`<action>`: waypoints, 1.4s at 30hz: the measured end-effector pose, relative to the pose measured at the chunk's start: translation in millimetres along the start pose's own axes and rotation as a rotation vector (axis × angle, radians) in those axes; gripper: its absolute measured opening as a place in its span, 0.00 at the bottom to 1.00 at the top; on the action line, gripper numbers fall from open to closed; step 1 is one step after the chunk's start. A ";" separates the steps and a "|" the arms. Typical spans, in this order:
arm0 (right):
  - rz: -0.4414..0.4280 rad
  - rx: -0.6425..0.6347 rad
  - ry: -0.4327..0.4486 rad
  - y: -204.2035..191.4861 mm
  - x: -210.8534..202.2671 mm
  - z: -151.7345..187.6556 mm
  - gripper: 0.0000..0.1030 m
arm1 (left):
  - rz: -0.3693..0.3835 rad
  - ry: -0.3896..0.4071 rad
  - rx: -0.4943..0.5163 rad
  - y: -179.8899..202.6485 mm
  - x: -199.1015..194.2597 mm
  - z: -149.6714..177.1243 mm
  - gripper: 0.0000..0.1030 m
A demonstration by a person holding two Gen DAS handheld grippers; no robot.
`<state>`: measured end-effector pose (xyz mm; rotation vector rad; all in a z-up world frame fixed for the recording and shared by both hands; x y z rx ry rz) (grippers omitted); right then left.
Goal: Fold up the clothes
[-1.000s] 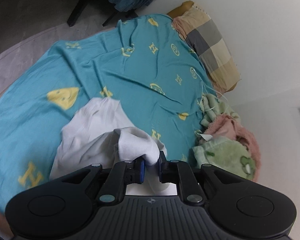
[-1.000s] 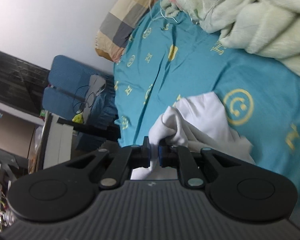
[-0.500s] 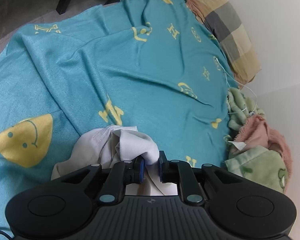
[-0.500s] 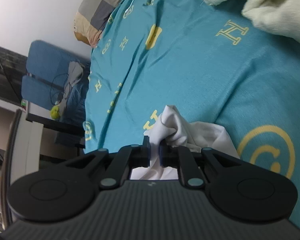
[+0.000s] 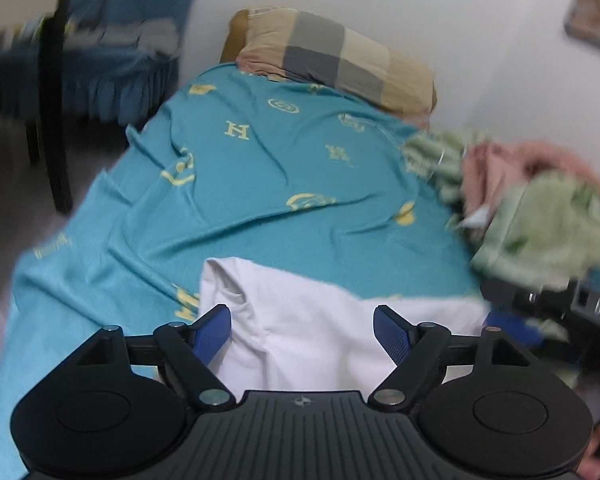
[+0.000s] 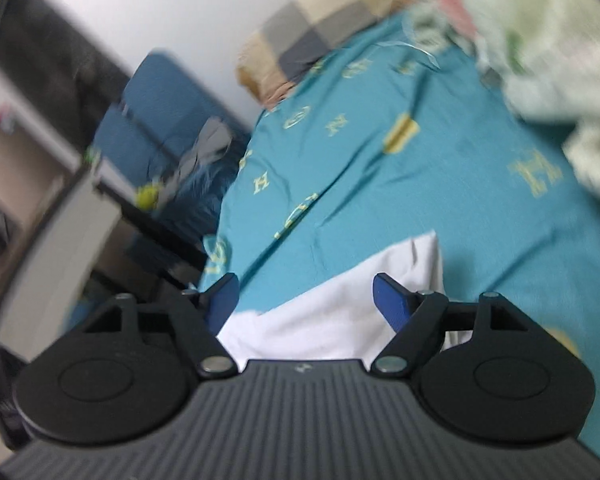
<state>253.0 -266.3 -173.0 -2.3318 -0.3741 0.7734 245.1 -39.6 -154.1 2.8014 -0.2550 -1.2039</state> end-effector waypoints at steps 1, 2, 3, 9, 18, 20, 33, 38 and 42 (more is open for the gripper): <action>0.019 -0.050 -0.020 -1.0 5.9 1.8 0.73 | -0.035 -0.008 0.028 -0.9 8.7 3.7 0.78; 0.049 -0.082 -0.038 1.5 12.7 4.5 0.73 | -0.070 -0.017 0.055 -1.7 17.3 7.2 0.78; 0.072 -0.100 -0.054 5.5 18.2 7.0 0.73 | -0.097 -0.031 0.070 -3.9 25.3 10.5 0.78; 0.160 -0.170 -0.112 21.8 37.0 17.8 0.68 | -0.118 -0.082 0.037 -22.1 36.8 18.0 0.73; 0.201 -0.139 -0.072 23.5 8.4 16.7 0.69 | -0.058 -0.040 0.006 -29.4 -8.2 17.1 0.67; 0.215 -0.130 -0.064 24.7 0.3 17.3 0.69 | -0.061 -0.060 0.006 -30.1 -4.5 21.8 0.60; 0.323 -0.070 0.011 48.3 -22.4 18.4 0.06 | 0.024 -0.122 -0.298 -61.8 -4.9 28.1 0.06; 0.316 0.021 -0.001 65.8 -20.3 20.2 0.06 | -0.019 -0.121 -0.223 -58.8 -2.0 31.2 0.07; 0.262 0.000 0.005 50.3 -29.5 19.3 0.06 | -0.036 -0.084 -0.171 -54.4 -19.6 26.9 0.15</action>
Point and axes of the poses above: each gripper's, at about its wrist camera, not at the fingertips, and x roughly the way its jaws point, y to its right, z to its underside, the point moved 8 cm from there along x, roughly the way its jaws point, and after that the axes turned 8 degrees about -z, right-handed, at the moved point
